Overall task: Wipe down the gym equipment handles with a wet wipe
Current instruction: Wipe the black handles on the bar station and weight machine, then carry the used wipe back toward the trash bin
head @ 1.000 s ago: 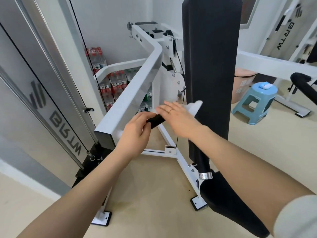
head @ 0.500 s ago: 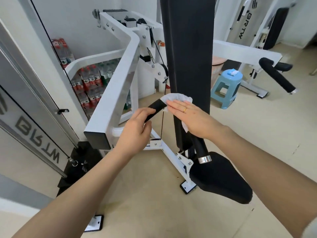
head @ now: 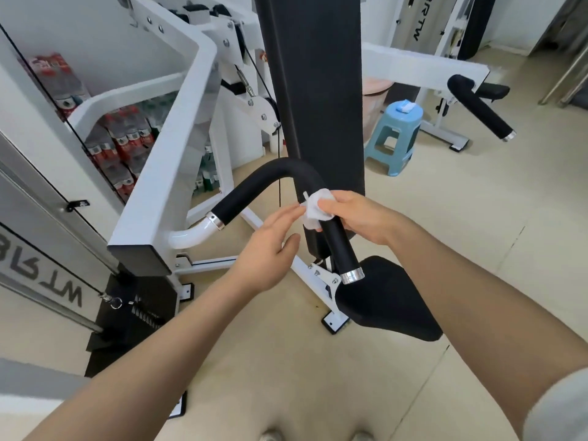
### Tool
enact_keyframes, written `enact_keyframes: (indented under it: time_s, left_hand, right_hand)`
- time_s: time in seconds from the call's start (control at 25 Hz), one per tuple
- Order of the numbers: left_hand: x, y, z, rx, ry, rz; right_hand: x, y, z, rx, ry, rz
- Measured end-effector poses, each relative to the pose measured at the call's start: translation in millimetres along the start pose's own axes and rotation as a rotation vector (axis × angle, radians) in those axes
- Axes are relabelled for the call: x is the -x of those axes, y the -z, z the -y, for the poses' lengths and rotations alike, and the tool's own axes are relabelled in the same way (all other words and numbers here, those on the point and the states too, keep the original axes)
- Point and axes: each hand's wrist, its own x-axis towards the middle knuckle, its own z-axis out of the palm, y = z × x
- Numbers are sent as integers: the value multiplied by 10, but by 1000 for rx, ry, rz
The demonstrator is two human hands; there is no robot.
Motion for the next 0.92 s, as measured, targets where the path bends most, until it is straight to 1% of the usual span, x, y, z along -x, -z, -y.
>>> enact_keyframes:
  time_s: [0.04,0.12,0.16,0.2,0.28,0.36,0.44,0.6,0.72,0.8,0.92]
  left_hand:
    - [-8,-49,-28,-2,-11,-34]
    - [-60,-140,-141,-18,-58,-119]
    - [-108,-194,-237,-28,-86,-146]
    - [-153,-242,-345,-33,-106,-158]
    - [-246,-421,-634,-22,-130,-124]
    - [-365,-772,-1006,17,-134,-23]
    - [-488,-1239,-1398,47,-124,62]
    - [-779,-2104,-2101,107,-110,29]
    - [-1146,-2678,-2628,178,-40,-21]
    - [-1460,-3030,-2901,221,-19,-1]
    - [-1999,-3498,-3129,399,36,-12]
  right_hand:
    - [114,13,-107,32,-33,71]
    - [377,88,-276,187,-120,247]
    - [486,172,-347,273,-133,281]
    - [556,264,-414,313,-116,244]
    - [725,499,-513,237,-3,60]
    - [963,826,-616,126,112,-84]
    - [1261,1192,-775,78,175,-149]
    - [1758,2034,-1143,-4,203,-308]
    - [1948,2772,-1391,-171,152,-428]
    - [2003,3227,-1553,-353,114,-440]
    - [1992,3866,-1839,-683,124,-358]
